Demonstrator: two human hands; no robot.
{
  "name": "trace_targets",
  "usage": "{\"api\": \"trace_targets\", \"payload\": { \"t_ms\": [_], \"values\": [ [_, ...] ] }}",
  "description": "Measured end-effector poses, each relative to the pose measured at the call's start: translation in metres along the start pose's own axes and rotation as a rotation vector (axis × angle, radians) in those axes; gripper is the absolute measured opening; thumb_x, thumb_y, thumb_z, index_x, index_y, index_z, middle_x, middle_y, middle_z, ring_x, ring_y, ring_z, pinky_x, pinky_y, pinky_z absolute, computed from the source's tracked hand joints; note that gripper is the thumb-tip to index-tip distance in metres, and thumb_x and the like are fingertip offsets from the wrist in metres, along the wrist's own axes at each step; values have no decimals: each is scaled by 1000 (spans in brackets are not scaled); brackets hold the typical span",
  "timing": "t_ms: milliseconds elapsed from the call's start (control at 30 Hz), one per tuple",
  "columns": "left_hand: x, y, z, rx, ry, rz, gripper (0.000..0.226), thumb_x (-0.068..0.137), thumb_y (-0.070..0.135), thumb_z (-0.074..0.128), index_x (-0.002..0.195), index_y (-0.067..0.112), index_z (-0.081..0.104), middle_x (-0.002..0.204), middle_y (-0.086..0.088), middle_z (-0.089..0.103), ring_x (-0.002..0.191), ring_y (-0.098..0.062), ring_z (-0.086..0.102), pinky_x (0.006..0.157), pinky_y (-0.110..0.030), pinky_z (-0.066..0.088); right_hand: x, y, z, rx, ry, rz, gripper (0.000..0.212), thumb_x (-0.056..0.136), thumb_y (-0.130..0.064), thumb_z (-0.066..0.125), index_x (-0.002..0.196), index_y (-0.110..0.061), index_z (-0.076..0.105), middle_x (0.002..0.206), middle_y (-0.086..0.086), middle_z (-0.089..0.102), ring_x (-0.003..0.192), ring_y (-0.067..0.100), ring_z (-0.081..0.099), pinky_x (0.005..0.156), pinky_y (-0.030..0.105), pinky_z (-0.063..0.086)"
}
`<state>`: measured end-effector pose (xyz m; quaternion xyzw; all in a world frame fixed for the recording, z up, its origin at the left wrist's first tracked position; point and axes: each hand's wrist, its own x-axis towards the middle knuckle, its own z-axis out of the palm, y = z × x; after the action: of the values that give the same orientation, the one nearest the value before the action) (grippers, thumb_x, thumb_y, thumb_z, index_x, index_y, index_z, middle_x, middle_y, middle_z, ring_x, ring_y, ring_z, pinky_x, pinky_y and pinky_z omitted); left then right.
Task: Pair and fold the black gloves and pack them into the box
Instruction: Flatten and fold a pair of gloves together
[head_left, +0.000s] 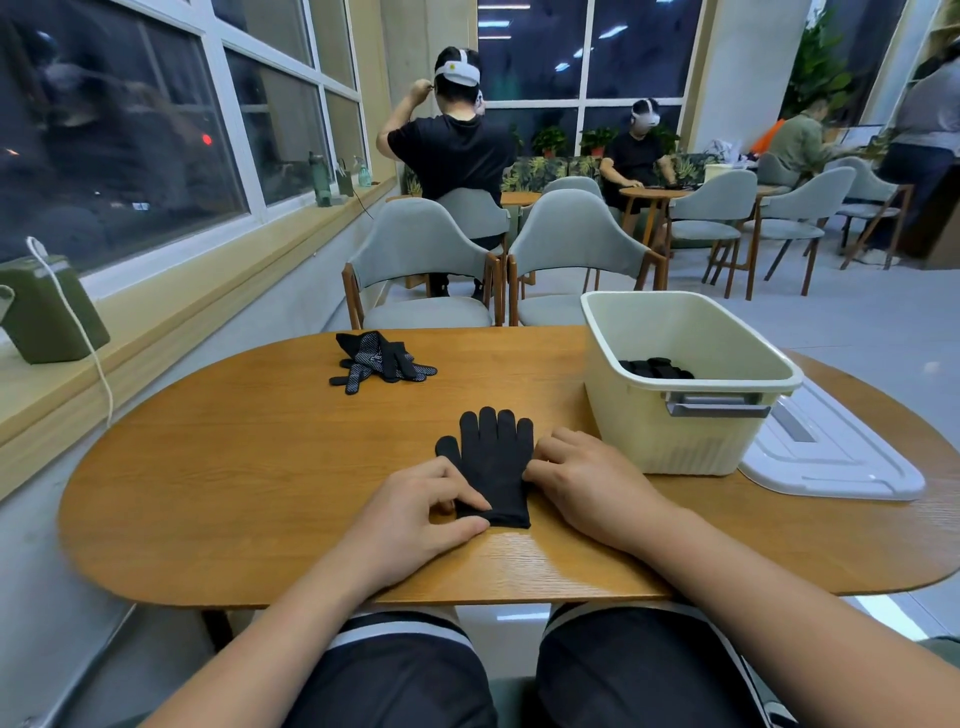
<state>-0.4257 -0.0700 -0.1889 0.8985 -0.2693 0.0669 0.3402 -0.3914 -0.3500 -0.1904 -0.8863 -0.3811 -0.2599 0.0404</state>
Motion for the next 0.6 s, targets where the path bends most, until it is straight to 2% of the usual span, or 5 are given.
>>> {"api": "trace_targets", "payload": {
  "t_ms": [100,300,467,600],
  "values": [
    [0,0,-1,3,-1,4,17,92,45,82,109,44,81,111,24,65,104,-4,65,89,-30,56,-1,-3,-5,-31,-21,-1,23,90,-10,78,108,-23,82,99,-2,67,85,22,58,66,28,42],
    [1,-3,-1,45,30,35,19,89,43,84,108,44,80,110,25,64,115,-4,61,93,-20,50,-17,-13,-3,-59,-11,97,32,99,-18,69,130,-23,76,117,-1,71,103,23,61,80,34,52],
    [1,-5,4,145,77,111,17,94,43,79,110,39,81,105,27,67,107,2,63,90,-28,55,-21,-32,-15,198,-7,134,36,109,-40,57,139,-25,68,129,-8,65,116,15,60,96,30,50],
    [1,-5,5,166,101,137,18,96,42,75,112,37,80,105,26,71,104,4,64,89,-29,57,-19,-40,-16,303,-63,128,44,105,-56,61,139,-28,68,128,-10,63,117,10,59,99,29,49]
  ]
}}
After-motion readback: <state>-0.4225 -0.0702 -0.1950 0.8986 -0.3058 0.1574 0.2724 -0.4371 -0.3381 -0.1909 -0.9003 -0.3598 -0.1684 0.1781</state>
